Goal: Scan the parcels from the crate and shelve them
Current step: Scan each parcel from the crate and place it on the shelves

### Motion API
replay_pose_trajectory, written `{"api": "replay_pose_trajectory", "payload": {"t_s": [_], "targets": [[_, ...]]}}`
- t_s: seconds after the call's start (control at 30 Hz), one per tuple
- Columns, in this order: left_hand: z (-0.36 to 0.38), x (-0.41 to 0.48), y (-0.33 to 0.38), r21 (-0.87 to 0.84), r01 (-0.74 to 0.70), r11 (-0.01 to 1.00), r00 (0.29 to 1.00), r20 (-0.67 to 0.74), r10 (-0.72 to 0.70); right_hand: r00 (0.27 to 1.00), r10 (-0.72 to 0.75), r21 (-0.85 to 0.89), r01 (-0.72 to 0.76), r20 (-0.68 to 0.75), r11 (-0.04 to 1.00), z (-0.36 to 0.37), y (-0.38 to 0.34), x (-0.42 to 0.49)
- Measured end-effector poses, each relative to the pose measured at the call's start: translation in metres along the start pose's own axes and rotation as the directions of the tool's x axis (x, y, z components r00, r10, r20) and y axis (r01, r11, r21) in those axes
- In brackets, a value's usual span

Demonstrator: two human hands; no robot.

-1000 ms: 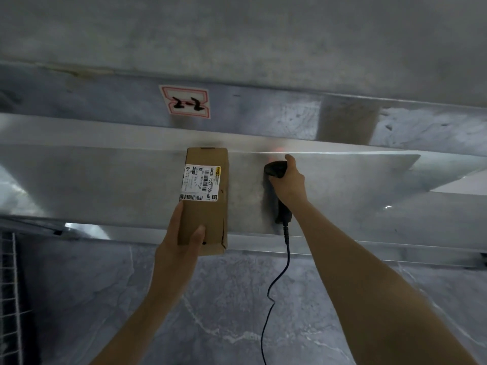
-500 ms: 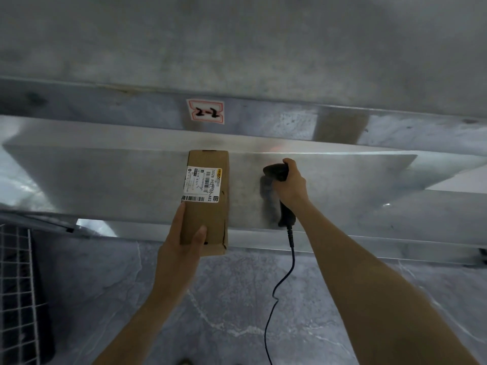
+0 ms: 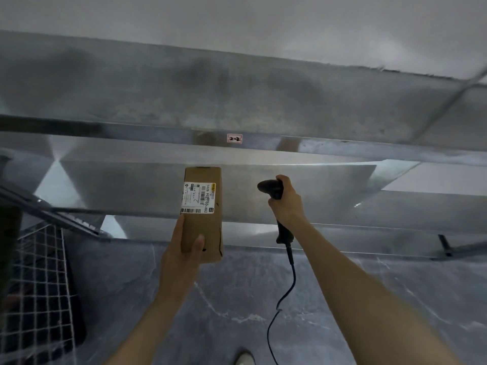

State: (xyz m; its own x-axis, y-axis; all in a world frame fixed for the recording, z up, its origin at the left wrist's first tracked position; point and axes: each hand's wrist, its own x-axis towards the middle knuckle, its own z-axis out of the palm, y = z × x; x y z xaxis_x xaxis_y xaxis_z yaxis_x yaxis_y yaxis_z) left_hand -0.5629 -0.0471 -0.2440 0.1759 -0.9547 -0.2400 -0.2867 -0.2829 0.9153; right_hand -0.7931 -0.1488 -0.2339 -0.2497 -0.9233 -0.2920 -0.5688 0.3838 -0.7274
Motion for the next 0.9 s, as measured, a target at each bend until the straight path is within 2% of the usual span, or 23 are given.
{"api": "replay_pose_trajectory", "payload": {"t_s": [0.1, 0.33, 0.57, 0.77, 0.9], "targets": [[-0.024, -0.025, 0.015, -0.06, -0.024, 0.998, 0.998, 0.054, 0.027, 0.999, -0.04, -0.007, 0.039, -0.029, 0.999, -0.005, -0.02, -0.042], [-0.104, -0.084, 0.036, -0.047, -0.125, 0.991, 0.988, 0.086, 0.129, 0.99, -0.073, 0.05, 0.079, -0.119, 0.996, -0.006, -0.076, -0.164], [-0.202, -0.16, 0.069, -0.073, -0.217, 0.973, 0.957, 0.182, 0.227, 0.955, -0.123, 0.091, 0.152, -0.27, 0.984, -0.017, -0.146, -0.304], [-0.273, -0.191, 0.102, 0.027, -0.307, 0.951, 0.927, 0.236, 0.293, 0.931, -0.252, 0.092, 0.284, -0.263, 0.954, -0.043, -0.202, -0.384], [-0.296, -0.2, 0.124, 0.118, -0.371, 0.921, 0.917, 0.204, 0.343, 0.902, -0.368, 0.112, 0.4, -0.226, 0.91, -0.062, -0.234, -0.414]]}}
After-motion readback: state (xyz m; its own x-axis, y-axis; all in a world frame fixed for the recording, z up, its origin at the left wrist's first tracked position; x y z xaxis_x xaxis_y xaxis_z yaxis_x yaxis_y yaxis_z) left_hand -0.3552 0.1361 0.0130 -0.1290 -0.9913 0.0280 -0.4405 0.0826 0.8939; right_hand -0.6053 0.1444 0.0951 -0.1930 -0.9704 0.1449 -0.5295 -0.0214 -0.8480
